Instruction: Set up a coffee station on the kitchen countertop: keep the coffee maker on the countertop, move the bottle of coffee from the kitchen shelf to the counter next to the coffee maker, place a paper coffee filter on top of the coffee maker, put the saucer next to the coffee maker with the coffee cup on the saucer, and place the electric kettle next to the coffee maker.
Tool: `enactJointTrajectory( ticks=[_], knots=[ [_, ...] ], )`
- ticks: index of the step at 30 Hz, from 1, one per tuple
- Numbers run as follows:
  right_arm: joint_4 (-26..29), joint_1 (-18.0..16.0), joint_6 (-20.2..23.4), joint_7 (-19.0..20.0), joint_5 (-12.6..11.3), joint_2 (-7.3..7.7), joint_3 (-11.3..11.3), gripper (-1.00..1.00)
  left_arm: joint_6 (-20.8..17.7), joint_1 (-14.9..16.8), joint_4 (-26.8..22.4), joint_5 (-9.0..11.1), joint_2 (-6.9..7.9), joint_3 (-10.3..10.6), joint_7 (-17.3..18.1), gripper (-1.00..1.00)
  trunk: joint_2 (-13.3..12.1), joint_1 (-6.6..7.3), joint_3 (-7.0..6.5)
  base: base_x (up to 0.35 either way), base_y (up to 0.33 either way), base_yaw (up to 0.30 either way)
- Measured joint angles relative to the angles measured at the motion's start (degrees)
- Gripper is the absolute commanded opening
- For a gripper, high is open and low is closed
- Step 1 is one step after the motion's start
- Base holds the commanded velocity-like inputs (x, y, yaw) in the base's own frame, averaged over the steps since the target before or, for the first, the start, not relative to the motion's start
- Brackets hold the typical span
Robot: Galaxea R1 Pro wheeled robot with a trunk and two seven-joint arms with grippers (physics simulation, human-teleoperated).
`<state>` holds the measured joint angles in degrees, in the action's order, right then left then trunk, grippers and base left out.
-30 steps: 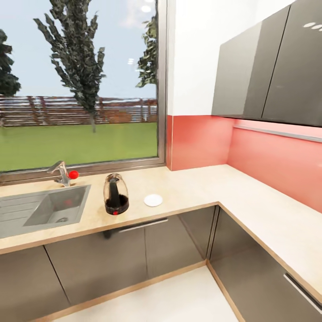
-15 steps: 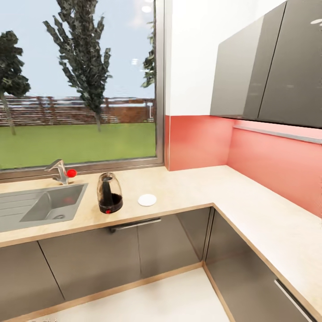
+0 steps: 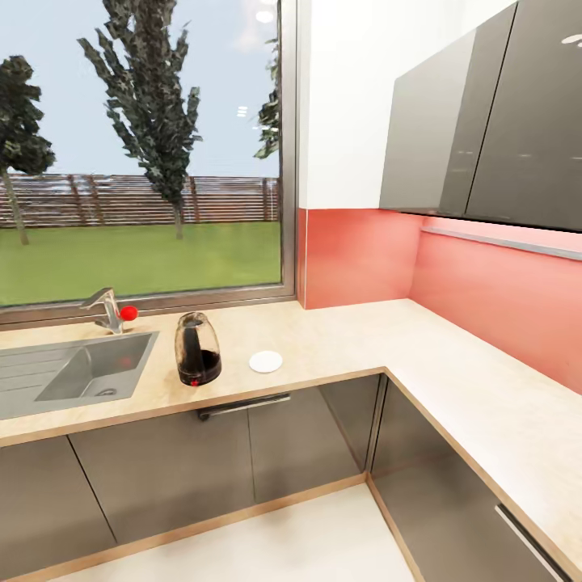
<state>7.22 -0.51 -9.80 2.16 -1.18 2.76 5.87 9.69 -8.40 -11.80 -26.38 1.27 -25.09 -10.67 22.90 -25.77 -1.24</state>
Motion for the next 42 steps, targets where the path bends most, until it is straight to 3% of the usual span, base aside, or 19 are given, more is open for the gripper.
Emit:
enactJointTrajectory(
  ticks=[5, 9, 16, 21, 25, 29, 32, 35, 36, 37, 40, 41, 42],
  knots=[
    [0.1, 0.0, 0.0, 0.1, 0.0, 0.03, 0.0, 1.0, 0.2, 0.2, -0.4, 0.0, -0.61, 0.2, 0.7, 1.0, 0.0, 0.0, 0.0, 0.0, 0.0, 0.0],
    [2.8, 0.0, 0.0, 0.0, 0.0, 0.18, 0.1, 1.0, 0.3, 2.9, -0.8, -0.2, -1.89, 0.4, 0.9, 1.0, 0.0, 0.0, -0.01, 0.0, 0.0, 0.0],
    [15.6, 0.0, 0.0, -0.1, 0.0, 0.08, 0.2, 1.0, 0.4, 10.5, -1.3, -0.4, -4.05, 0.7, 1.1, 1.0, 0.0, -0.01, -0.04, 0.0, 0.0, 0.0],
    [24.3, -0.1, 0.0, 0.1, 0.0, -0.3, 0.2, 1.0, 0.5, 17.0, -2.1, -0.1, -4.44, 0.9, 1.1, 1.0, 0.0, 0.0, -0.03, 0.0, 0.0, 0.0],
    [32.9, -0.2, 0.0, 0.3, 0.0, -1.83, -0.1, 1.0, 1.3, 22.3, -3.2, 0.2, -5.39, 0.8, 1.1, 1.0, 0.0, 0.0, -0.03, 0.0, 0.0, 0.0],
    [40.7, -0.8, 0.1, 0.4, 0.0, -2.44, -2.4, 1.0, 3.8, 26.7, -4.6, 0.2, -7.06, 0.8, 1.4, 1.0, 0.0, 0.0, -0.04, 0.0, 0.0, 0.0],
    [45.2, -2.6, 0.3, 0.7, -0.1, -2.59, -5.0, 1.0, 4.3, 29.9, -6.0, 0.3, -7.85, 0.8, 3.7, 1.0, 0.0, 0.0, -0.03, 0.0, 0.0, 0.0],
    [48.2, -5.5, 0.6, 2.7, -0.1, -2.66, -7.2, 1.0, 4.2, 32.8, -7.8, 0.8, -8.11, 0.7, 9.5, 1.0, 0.0, 0.0, -0.03, 0.0, 0.0, 0.0],
    [49.5, -8.4, 1.7, 5.1, -0.2, -2.68, -8.0, 1.0, 4.1, 34.6, -9.1, 2.3, -8.14, 0.8, 14.4, 1.0, 0.0, 0.0, -0.04, 0.0, 0.0, 0.0],
    [49.8, -9.8, 2.3, 5.8, -0.2, -2.67, -8.2, 1.0, 4.0, 35.2, -9.5, 3.1, -8.15, 0.8, 15.8, 1.0, 0.0, 0.0, -0.04, 0.0, 0.0, 0.0],
    [50.7, -16.9, 8.8, 7.8, -0.6, -2.72, -8.5, 1.0, 1.8, 37.7, -11.9, 8.0, -8.16, 0.8, 22.0, 1.0, 0.0, 0.0, -0.05, 0.0, 0.0, 0.0],
    [50.8, -21.3, 13.4, 8.3, -1.8, -2.78, -8.6, 1.0, -1.7, 39.3, -14.0, 10.2, -8.19, 0.9, 25.1, 1.0, 0.0, 0.0, -0.06, 0.0, 0.0, 0.0],
    [51.0, -28.5, 19.8, 8.6, -6.0, -2.83, -8.6, 1.0, -8.7, 41.5, -17.7, 11.6, -8.23, 0.9, 29.1, 1.0, 0.0, 0.0, -0.05, 0.0, 0.0, 0.0]
  ],
)
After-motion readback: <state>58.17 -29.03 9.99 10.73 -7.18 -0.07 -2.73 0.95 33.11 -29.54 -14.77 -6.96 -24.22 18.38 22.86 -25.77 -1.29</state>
